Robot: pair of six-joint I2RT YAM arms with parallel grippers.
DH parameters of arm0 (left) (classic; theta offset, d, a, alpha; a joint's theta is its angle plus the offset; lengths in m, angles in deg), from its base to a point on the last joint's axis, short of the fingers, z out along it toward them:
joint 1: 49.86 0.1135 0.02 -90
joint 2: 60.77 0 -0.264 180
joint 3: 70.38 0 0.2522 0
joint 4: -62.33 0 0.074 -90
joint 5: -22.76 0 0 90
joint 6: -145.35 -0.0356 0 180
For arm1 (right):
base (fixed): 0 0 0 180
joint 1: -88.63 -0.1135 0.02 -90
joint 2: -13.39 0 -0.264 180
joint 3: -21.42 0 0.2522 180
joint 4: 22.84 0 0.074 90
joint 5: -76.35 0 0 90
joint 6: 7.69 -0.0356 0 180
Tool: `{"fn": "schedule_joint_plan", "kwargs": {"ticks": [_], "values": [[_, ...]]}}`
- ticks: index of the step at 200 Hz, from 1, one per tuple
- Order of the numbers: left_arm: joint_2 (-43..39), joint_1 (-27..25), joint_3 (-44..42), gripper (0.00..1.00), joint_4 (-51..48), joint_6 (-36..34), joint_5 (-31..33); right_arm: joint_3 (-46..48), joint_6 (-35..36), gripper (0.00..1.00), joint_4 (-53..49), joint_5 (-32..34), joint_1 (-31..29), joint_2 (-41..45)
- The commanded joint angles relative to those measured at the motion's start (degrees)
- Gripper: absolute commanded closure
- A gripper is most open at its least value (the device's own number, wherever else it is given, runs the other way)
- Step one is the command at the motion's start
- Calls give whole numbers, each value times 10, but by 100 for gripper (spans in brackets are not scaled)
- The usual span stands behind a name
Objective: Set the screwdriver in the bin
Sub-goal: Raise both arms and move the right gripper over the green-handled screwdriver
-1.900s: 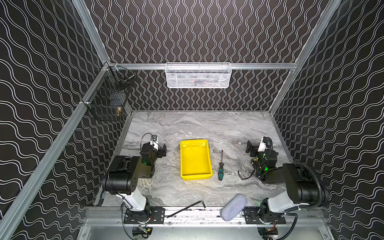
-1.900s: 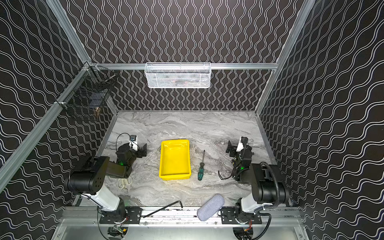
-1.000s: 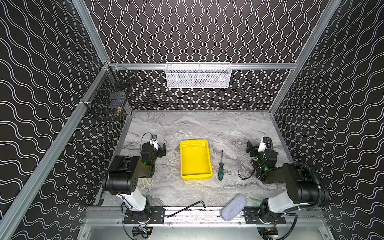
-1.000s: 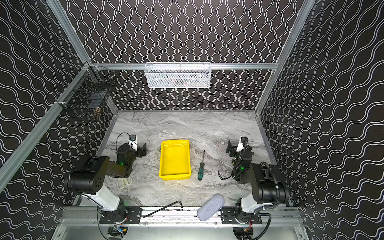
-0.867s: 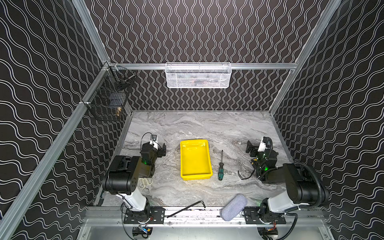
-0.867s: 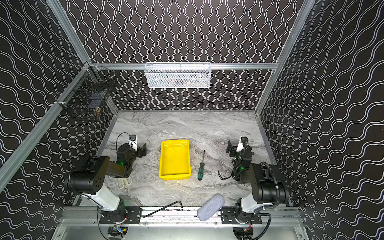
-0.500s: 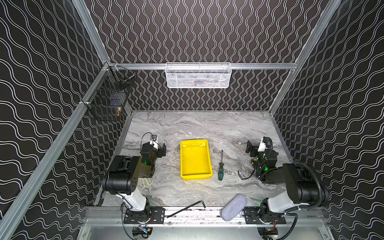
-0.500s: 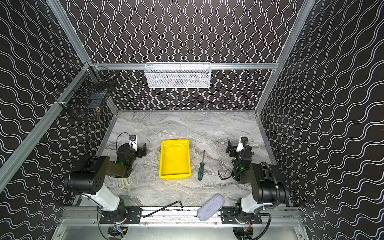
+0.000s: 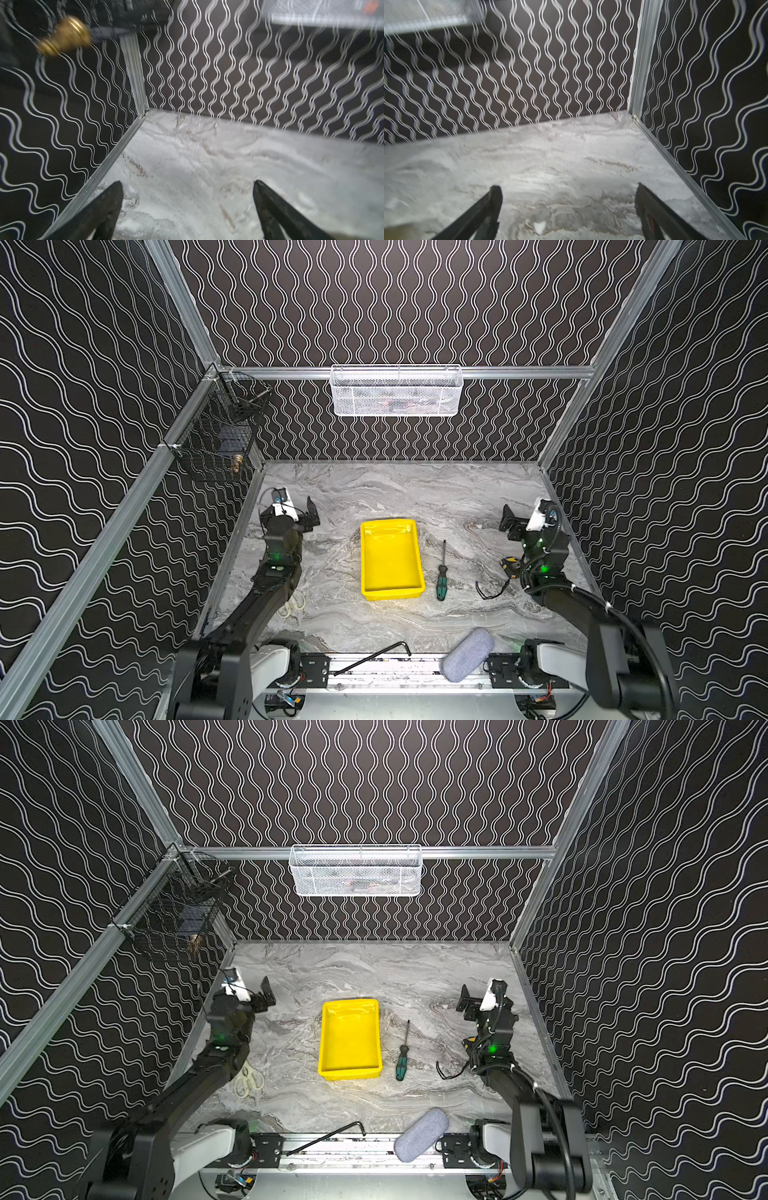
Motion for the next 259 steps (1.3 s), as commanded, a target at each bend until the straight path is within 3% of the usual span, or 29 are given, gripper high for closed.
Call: {"fn": "schedule_joint_plan", "kwargs": {"ticks": [1,32,57,75,122,159,187,259], "values": [[-25,-2,83,1,-243,107,-7,-69,-78,0,-211,-13,0,50],[-13,-2,189,1,-382,130,-60,-170,-125,1,-397,-66,0,70],[12,-4,253,1,-475,167,-172,-231,-138,1,-517,-105,-1,73],[25,-8,275,1,-520,137,-242,-263,-137,1,-588,-137,-3,78],[1,-8,200,1,-589,63,-238,-275,-180,1,-708,-122,-48,98],[-18,-30,177,1,-595,68,-243,-264,-188,3,-766,-57,-154,98],[-24,-32,178,1,-596,69,-232,-236,-220,6,-759,-59,-204,91],[-23,-43,177,1,-601,70,-223,-226,-269,17,-748,44,-359,0]]}}
